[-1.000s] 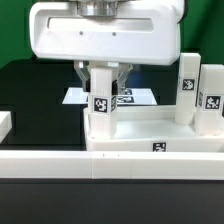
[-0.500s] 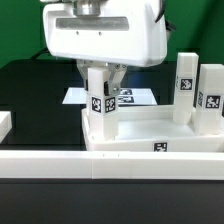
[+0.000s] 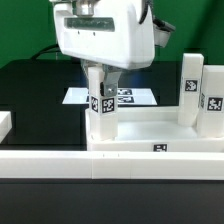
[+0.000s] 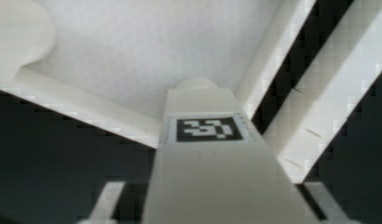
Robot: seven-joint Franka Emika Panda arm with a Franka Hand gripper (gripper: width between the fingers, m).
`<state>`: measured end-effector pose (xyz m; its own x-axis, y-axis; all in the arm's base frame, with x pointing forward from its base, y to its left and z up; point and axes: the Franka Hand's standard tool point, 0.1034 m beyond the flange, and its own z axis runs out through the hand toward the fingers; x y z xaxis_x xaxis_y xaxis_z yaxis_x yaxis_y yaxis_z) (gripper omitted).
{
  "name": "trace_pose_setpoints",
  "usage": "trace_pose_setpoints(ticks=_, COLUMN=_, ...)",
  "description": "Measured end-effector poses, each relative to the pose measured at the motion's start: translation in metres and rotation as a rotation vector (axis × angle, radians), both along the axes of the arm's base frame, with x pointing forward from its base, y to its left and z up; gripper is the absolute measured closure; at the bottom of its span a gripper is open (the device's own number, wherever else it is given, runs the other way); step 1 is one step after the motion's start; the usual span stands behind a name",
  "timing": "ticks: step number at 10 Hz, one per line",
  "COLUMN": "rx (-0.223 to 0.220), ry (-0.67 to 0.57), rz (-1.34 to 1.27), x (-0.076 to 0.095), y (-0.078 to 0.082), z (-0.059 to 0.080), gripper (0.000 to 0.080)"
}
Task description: Assemble desk
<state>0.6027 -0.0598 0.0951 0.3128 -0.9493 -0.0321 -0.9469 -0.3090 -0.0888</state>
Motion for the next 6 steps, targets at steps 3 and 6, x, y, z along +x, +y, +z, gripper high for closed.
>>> trace_pose_setpoints(ticks=3, rx=0.022, ry=-0.001, rz=-0.223, x=0.0003, y=-0.0022, z=-0.0004, gripper=0.0509)
trace_pose_setpoints(ticks=6, rx=0.044, ry=0.000, rz=-0.451, x=0.0017, y=0.0005, z=-0.0004, gripper=0.0509)
